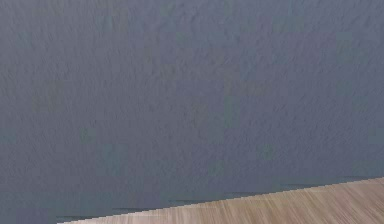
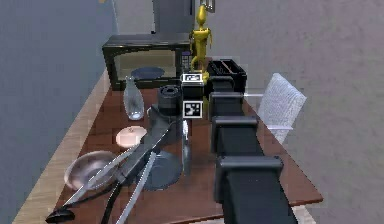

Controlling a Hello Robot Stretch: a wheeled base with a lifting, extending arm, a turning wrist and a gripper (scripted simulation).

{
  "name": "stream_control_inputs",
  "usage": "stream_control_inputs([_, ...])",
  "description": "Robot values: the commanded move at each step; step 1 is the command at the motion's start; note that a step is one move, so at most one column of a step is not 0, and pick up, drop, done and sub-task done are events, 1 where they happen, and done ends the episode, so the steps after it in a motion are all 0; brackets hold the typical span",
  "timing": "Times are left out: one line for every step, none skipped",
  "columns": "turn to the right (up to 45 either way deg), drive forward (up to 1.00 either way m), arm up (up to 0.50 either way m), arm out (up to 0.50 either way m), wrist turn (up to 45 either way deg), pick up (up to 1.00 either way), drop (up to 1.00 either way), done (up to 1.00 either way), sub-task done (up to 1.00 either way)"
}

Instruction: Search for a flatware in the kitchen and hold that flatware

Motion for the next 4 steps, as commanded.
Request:
stream_control_inputs([0.0,0.0,0.0,0.0,45.0,0.0,0.0,0.0,0.0])
stream_control_inputs([0.0,0.0,0.0,0.0,45.0,0.0,0.0,0.0,0.0])
stream_control_inputs([0.0,0.0,0.0,0.0,12.0,0.0,0.0,0.0,0.0])
stream_control_inputs([0.0,0.0,-0.3,0.0,0.0,0.0,0.0,0.0,0.0])
